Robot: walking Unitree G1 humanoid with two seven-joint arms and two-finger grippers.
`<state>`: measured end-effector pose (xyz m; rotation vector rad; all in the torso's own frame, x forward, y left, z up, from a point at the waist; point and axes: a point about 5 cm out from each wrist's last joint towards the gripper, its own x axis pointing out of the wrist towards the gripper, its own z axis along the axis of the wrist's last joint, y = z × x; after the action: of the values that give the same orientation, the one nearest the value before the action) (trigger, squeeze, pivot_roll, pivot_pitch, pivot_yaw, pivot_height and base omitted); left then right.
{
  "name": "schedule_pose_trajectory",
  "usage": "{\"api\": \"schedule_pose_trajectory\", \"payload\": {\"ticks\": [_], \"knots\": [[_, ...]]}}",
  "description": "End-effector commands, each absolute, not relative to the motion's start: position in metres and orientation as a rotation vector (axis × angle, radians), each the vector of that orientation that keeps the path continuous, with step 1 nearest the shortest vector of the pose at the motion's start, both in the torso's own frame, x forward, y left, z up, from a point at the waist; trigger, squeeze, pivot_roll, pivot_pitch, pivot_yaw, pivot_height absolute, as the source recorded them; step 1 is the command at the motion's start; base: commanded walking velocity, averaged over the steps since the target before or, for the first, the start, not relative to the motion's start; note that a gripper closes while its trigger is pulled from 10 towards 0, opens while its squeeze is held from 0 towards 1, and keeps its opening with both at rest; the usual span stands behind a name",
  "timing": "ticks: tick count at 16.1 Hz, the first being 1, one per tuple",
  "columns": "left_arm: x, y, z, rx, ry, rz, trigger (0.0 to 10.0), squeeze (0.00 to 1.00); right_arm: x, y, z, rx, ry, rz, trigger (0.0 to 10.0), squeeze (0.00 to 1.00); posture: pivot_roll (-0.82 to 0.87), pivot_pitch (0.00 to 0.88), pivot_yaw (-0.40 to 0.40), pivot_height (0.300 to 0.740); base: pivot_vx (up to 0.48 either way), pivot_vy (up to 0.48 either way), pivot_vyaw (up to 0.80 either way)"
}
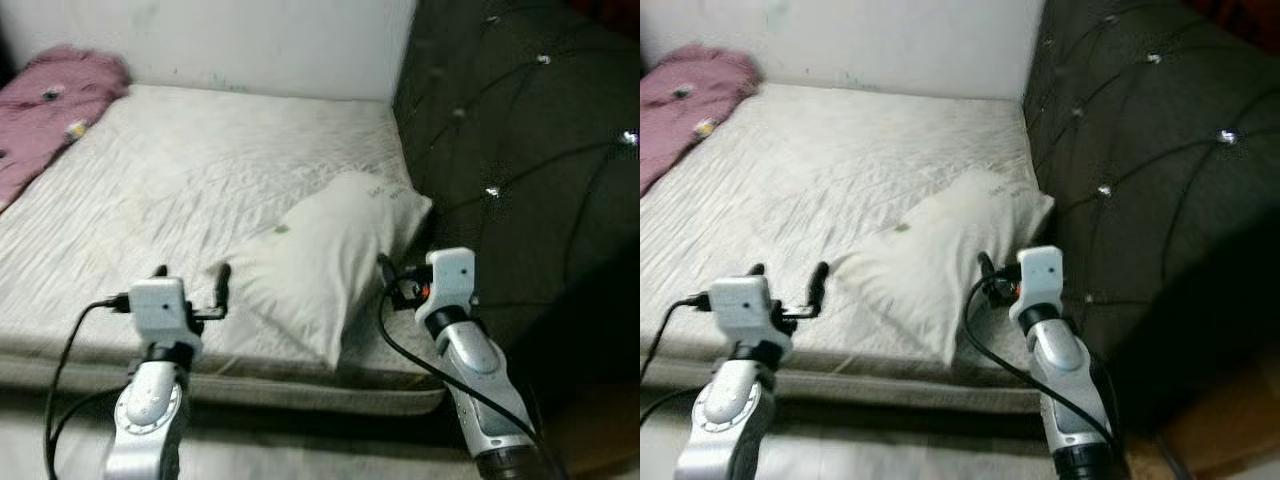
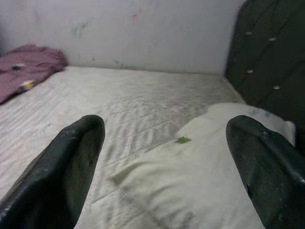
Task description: Clean up the room
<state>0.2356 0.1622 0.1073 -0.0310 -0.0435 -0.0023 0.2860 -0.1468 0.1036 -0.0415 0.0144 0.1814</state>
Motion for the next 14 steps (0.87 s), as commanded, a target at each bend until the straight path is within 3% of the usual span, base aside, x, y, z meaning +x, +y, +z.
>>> {"api": "schedule_pose_trajectory", "payload": {"ticks": [1,14], "knots": [[0.2357,0.1557,0.1091,-0.043,-0.051,-0.03,10.0,0.0,0.2854,-0.1533,0.1033,-0.05,0.017,0.165,10.0,0.0,-0.06,0.0,-0.036,0.74,0.266,0.0,0.0],[0.2361,0.1579,0.1063,-0.045,-0.027,0.003,10.0,0.0,0.2857,-0.1543,0.1033,-0.044,0.017,0.162,10.0,0.0,-0.06,0.0,-0.037,0.74,0.0,0.0,0.0]]}}
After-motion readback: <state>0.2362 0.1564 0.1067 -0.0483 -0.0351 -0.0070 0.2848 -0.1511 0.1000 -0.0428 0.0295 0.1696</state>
